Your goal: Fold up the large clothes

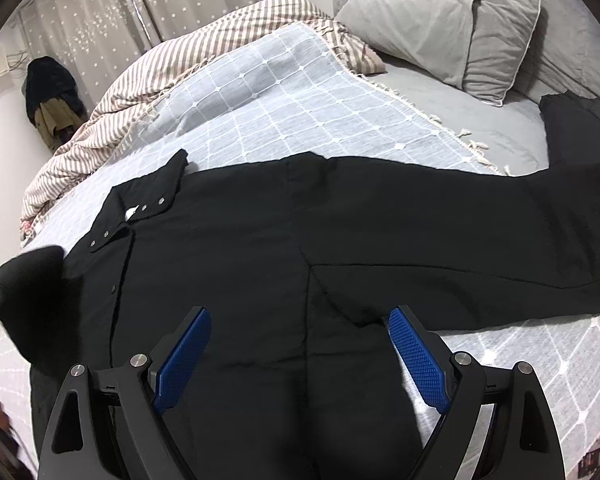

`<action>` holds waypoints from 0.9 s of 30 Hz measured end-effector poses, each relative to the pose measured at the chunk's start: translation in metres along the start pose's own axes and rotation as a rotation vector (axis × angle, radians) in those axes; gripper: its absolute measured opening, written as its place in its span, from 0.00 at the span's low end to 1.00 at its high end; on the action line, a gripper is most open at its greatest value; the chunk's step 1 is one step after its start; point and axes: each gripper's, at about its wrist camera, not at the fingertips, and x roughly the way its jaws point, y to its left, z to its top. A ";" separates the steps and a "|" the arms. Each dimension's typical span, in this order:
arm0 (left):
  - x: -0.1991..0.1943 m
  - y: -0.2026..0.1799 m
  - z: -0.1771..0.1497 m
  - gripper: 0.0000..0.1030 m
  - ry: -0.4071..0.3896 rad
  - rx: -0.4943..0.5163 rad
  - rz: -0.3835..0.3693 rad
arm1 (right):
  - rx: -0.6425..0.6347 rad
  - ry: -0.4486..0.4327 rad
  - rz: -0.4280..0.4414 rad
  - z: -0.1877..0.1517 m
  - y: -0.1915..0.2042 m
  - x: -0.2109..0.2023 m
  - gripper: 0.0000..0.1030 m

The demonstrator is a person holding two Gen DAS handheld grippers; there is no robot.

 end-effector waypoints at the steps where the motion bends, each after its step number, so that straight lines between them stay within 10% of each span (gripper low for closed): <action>1: 0.011 -0.004 -0.010 0.39 0.066 0.038 -0.014 | -0.002 0.006 0.007 0.000 0.002 0.002 0.89; 7: -0.002 0.003 -0.037 0.70 0.116 0.103 -0.022 | 0.003 0.043 0.068 -0.004 0.019 0.015 0.89; 20: -0.025 0.124 -0.034 0.74 0.006 -0.080 0.203 | 0.039 0.155 0.431 -0.017 0.088 0.068 0.87; 23: -0.019 0.131 -0.040 0.73 0.012 -0.081 0.224 | 0.007 0.219 0.484 -0.028 0.112 0.090 0.71; 27: -0.014 0.133 -0.044 0.73 0.024 -0.061 0.235 | -0.061 0.272 0.506 -0.043 0.145 0.110 0.14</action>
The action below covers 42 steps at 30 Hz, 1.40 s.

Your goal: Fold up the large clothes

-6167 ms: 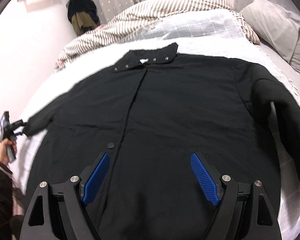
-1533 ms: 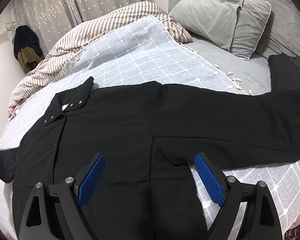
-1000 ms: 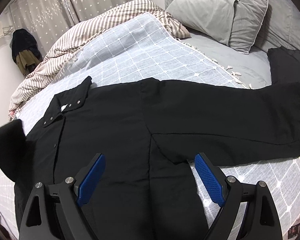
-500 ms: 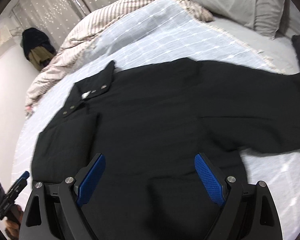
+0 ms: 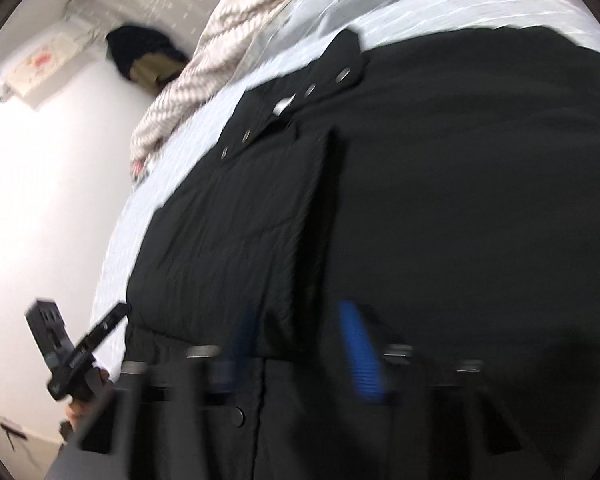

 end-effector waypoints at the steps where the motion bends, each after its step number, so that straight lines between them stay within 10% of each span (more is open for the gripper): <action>1: 0.001 0.000 -0.002 0.73 0.001 0.002 0.006 | -0.014 0.010 -0.017 -0.001 0.006 0.004 0.13; 11: -0.005 -0.009 -0.005 0.83 0.082 -0.011 0.050 | -0.172 0.002 -0.211 -0.010 0.028 -0.020 0.14; 15: -0.018 -0.009 0.000 0.97 0.106 -0.064 0.087 | -0.204 -0.198 -0.284 0.001 0.029 -0.096 0.89; 21: -0.033 -0.010 -0.001 1.00 0.106 -0.084 0.084 | -0.002 -0.363 -0.396 0.010 -0.037 -0.172 0.89; 42: -0.025 -0.045 -0.012 1.00 0.125 -0.043 0.038 | 0.661 -0.505 -0.862 -0.069 -0.281 -0.333 0.89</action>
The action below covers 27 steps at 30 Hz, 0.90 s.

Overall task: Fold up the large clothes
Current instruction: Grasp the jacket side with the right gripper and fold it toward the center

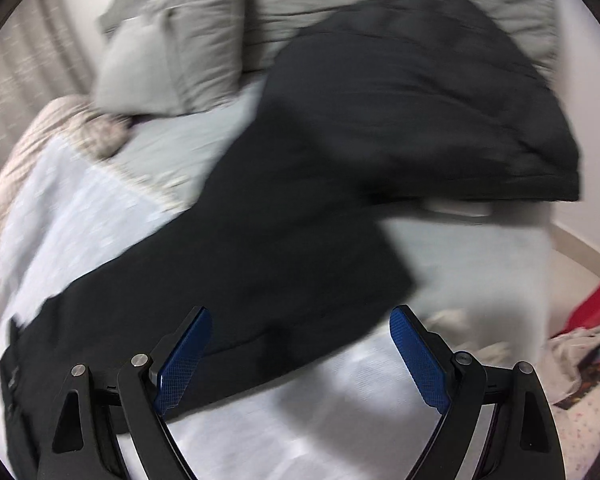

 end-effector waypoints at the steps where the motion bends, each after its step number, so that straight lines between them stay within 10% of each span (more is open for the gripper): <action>1: 0.001 -0.001 0.000 1.00 0.003 0.001 -0.002 | 0.021 -0.003 -0.024 0.003 -0.010 0.004 0.89; 8: 0.006 -0.011 -0.001 1.00 0.008 0.018 -0.001 | 0.091 0.009 -0.044 0.010 -0.041 0.030 0.86; 16: 0.005 -0.011 -0.001 1.00 -0.003 0.011 0.011 | -0.013 -0.106 0.006 0.013 -0.022 0.023 0.18; 27: 0.004 -0.010 0.002 1.00 -0.006 -0.026 -0.022 | -0.153 -0.273 0.244 0.010 0.053 -0.085 0.11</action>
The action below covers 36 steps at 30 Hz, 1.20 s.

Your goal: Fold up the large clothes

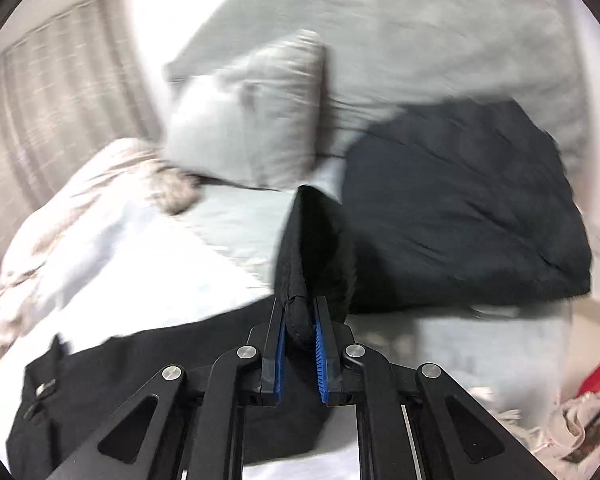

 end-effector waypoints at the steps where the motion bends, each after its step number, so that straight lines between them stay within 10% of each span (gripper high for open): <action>1: 0.000 0.000 0.000 1.00 -0.001 -0.005 -0.003 | -0.028 -0.007 0.034 -0.001 0.017 -0.009 0.11; 10: -0.002 0.006 0.000 1.00 -0.023 -0.074 -0.036 | -0.305 -0.033 0.324 -0.031 0.186 -0.054 0.11; 21: 0.008 -0.005 0.001 1.00 0.019 -0.001 -0.041 | -0.491 0.239 0.689 -0.150 0.337 -0.057 0.25; 24: 0.006 -0.011 0.001 1.00 0.027 0.031 -0.053 | -0.475 0.408 0.748 -0.171 0.349 -0.041 0.69; 36: 0.049 -0.071 0.023 0.99 0.197 -0.018 -0.309 | -0.330 0.375 0.589 -0.120 0.271 0.001 0.74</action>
